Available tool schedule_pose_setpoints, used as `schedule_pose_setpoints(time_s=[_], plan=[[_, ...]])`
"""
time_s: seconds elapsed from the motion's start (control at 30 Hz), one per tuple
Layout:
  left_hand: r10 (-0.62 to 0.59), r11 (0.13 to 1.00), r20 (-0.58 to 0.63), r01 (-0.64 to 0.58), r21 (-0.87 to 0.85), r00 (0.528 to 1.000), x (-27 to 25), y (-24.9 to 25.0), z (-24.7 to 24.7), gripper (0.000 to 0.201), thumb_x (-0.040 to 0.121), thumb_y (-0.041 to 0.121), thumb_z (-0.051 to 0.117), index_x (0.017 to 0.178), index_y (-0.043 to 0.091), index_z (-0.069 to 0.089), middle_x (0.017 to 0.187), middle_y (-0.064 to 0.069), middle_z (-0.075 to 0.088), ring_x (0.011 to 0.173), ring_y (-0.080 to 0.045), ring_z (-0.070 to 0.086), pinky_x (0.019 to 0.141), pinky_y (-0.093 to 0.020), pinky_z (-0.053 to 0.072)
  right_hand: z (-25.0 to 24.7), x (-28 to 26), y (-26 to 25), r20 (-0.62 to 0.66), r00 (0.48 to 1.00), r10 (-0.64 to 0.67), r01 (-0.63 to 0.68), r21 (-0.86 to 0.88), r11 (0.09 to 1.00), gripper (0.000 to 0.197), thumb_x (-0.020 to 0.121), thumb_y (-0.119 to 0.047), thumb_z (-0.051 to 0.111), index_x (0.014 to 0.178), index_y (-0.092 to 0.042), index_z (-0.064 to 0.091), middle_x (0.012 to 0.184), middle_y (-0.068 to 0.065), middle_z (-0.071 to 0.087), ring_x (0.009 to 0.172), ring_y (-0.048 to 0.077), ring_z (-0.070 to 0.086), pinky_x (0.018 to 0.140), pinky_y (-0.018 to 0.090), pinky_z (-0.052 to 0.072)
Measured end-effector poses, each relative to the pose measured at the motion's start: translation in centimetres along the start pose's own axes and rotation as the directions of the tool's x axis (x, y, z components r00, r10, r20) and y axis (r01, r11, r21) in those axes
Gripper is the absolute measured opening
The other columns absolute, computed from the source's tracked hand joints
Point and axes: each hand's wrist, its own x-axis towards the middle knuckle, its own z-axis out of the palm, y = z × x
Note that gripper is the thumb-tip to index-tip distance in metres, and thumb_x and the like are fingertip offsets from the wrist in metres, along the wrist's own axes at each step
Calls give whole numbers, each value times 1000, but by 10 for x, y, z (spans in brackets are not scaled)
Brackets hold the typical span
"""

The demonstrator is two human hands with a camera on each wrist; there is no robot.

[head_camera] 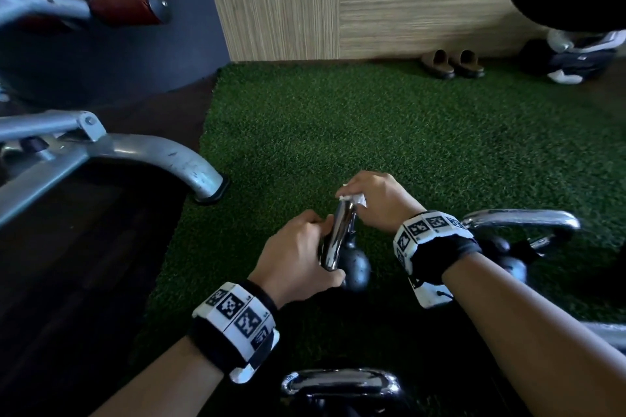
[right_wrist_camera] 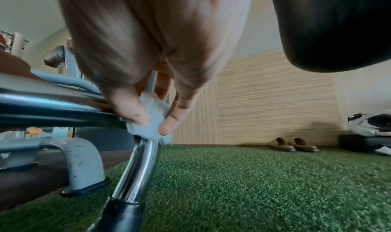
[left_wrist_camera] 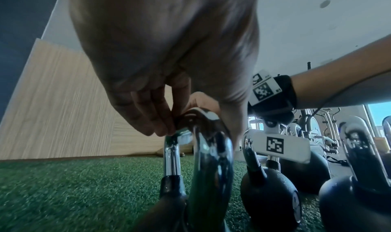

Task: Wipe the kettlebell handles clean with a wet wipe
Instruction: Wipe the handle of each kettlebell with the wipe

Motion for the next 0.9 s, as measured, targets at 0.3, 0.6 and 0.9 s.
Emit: schedule_pose_setpoints(time_s=[0.3, 0.6, 0.9], plan=[[111, 961, 244, -166, 222, 964, 35, -32, -42, 84, 66, 49, 90, 143, 47, 54, 128, 22, 56, 116, -4, 56, 91, -32, 49, -25, -24, 4, 105, 987, 125, -104, -188, 977, 36, 85, -11, 71, 121, -16, 73, 92, -16, 51, 100, 12, 61, 75, 10, 38], [103, 888, 266, -209, 410, 958, 47, -27, -47, 86, 79, 37, 85, 146, 64, 37, 111, 16, 46, 96, -8, 54, 72, -29, 39, -21, -53, -15, 59, 968, 242, -227, -188, 955, 30, 87, -17, 71, 117, -16, 74, 110, 2, 69, 105, 23, 68, 84, 24, 49], [75, 864, 278, -201, 461, 958, 28, 43, -72, 64, 94, 53, 64, 153, 39, 44, 135, 13, 49, 121, -14, 57, 95, -37, 50, -119, -112, -7, -78, 964, 255, -262, -95, 960, 27, 79, -15, 76, 104, -19, 69, 90, -6, 67, 82, 10, 61, 63, 6, 37]])
